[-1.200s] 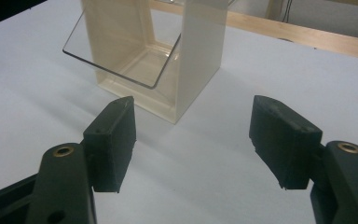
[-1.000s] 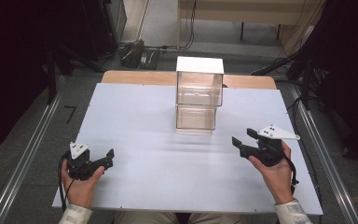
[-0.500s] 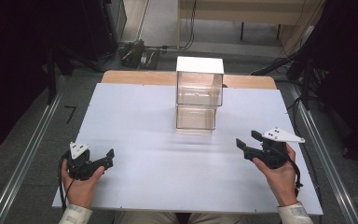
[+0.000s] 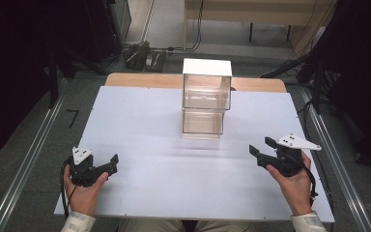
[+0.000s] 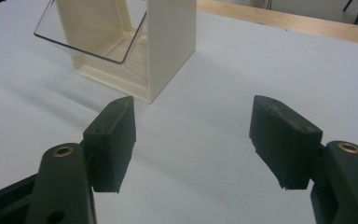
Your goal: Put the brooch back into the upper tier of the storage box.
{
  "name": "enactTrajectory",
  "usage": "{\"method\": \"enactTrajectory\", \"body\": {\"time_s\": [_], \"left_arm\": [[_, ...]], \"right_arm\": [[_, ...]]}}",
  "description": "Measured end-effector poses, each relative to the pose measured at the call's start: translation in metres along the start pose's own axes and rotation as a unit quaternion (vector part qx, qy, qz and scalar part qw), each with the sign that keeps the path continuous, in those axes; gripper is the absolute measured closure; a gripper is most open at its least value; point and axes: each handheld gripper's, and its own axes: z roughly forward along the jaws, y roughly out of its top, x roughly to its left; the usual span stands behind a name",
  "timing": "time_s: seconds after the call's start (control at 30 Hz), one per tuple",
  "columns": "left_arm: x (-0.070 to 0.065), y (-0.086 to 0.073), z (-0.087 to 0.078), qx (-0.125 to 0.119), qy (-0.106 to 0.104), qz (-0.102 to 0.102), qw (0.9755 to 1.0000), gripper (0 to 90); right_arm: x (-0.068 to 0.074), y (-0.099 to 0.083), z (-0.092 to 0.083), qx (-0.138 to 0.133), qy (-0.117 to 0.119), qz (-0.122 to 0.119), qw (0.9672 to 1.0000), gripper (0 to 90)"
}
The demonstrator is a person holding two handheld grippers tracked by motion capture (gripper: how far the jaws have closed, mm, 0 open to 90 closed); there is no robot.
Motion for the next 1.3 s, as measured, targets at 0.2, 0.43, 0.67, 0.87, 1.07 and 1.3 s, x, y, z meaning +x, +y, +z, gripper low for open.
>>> {"method": "enactTrajectory", "body": {"time_s": [0.2, 0.43, 0.67, 0.87, 1.07, 1.3], "left_arm": [[-0.001, 0.000, 0.000, 0.001, 0.000, 0.001, 1.0000, 7.4], [-0.001, 0.000, 0.000, 0.001, 0.000, 0.002, 1.0000, 7.4], [-0.001, 0.000, 0.000, 0.000, 0.000, 0.003, 1.0000, 7.4], [-0.001, 0.000, 0.000, 0.000, 0.001, 0.004, 1.0000, 7.4], [-0.001, 0.000, 0.000, 0.001, 0.001, 0.003, 1.0000, 7.5], [-0.002, -0.001, 0.001, 0.002, 0.001, 0.004, 1.0000, 7.4]], "right_arm": [[-0.005, -0.004, -0.003, 0.002, -0.007, 0.002, 1.0000, 29.9], [-0.009, -0.009, -0.006, 0.005, -0.014, 0.005, 0.9999, 29.9], [-0.014, -0.014, -0.010, 0.007, -0.024, 0.009, 0.9996, 29.8], [-0.018, -0.018, -0.012, 0.011, -0.029, 0.011, 0.9995, 29.7], [-0.024, -0.023, -0.016, 0.014, -0.038, 0.017, 0.9990, 29.7], [-0.030, -0.028, -0.020, 0.017, -0.046, 0.022, 0.9985, 29.6]]}}
